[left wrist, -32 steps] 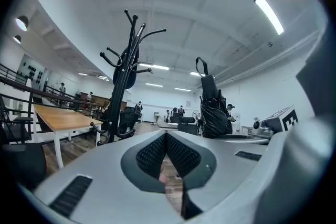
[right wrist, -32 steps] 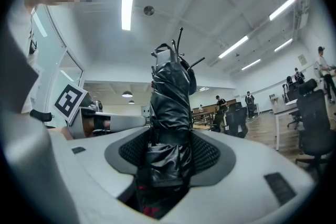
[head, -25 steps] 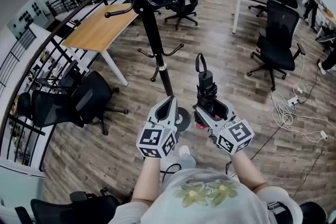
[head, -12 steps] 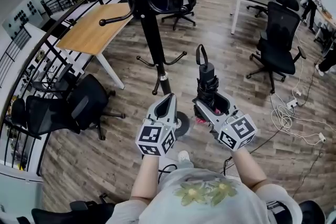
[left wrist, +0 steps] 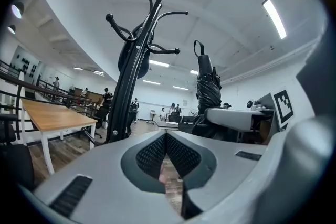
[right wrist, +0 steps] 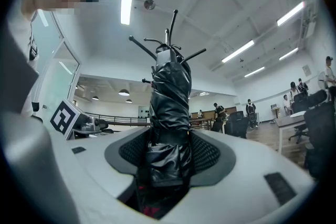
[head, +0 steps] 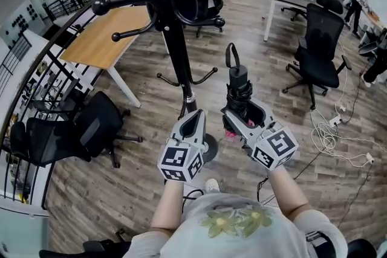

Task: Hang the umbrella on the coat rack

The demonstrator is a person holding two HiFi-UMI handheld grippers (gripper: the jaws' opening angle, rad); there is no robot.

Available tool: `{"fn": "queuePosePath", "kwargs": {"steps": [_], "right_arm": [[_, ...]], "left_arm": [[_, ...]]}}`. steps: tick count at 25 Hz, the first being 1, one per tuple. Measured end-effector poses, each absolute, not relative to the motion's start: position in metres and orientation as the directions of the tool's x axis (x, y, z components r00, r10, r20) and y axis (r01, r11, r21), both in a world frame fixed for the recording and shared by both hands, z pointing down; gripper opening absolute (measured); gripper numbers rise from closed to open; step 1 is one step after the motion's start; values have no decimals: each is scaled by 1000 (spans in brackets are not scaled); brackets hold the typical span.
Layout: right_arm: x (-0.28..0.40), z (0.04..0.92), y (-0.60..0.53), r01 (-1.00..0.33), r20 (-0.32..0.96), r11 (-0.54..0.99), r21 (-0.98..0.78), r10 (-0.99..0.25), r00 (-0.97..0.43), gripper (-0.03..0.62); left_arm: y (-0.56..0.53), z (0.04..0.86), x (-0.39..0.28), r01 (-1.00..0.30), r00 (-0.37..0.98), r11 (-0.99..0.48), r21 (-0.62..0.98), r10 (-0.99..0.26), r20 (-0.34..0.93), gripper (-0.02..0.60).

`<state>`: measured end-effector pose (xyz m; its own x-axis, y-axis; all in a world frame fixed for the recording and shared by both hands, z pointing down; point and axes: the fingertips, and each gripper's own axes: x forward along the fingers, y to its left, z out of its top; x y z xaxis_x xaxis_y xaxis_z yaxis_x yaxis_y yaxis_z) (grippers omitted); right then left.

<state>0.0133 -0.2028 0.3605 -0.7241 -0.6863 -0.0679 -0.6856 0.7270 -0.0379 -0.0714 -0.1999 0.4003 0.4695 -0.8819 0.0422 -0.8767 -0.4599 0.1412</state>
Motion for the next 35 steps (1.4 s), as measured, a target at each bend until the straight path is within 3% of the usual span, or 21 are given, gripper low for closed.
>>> {"fn": "queuePosePath", "kwargs": {"steps": [35], "right_arm": [[-9, 325, -279, -724, -106, 689, 19, -719, -687, 241]], "left_arm": [[-247, 412, -92, -861, 500, -488, 144, -864, 62, 0]]}}
